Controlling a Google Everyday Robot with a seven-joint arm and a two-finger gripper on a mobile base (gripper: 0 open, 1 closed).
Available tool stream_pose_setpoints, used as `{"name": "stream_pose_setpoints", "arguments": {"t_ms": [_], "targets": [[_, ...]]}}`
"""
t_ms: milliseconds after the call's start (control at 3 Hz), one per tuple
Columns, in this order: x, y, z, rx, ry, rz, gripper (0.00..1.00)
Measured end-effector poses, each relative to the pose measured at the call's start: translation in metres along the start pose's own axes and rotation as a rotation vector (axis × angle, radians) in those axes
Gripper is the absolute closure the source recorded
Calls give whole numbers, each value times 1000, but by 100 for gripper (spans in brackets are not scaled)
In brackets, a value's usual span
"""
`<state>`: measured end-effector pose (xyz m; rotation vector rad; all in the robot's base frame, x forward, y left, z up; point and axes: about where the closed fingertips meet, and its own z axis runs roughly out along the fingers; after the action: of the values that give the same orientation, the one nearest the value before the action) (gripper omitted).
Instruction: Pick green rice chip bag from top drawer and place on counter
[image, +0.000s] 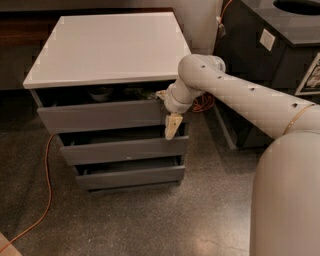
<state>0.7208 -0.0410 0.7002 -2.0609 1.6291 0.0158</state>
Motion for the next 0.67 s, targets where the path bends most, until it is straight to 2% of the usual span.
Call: {"name": "stream_pose_setpoints", "arguments": {"t_ms": [667], "targets": [[17, -31, 25, 29, -19, 19, 0]]}}
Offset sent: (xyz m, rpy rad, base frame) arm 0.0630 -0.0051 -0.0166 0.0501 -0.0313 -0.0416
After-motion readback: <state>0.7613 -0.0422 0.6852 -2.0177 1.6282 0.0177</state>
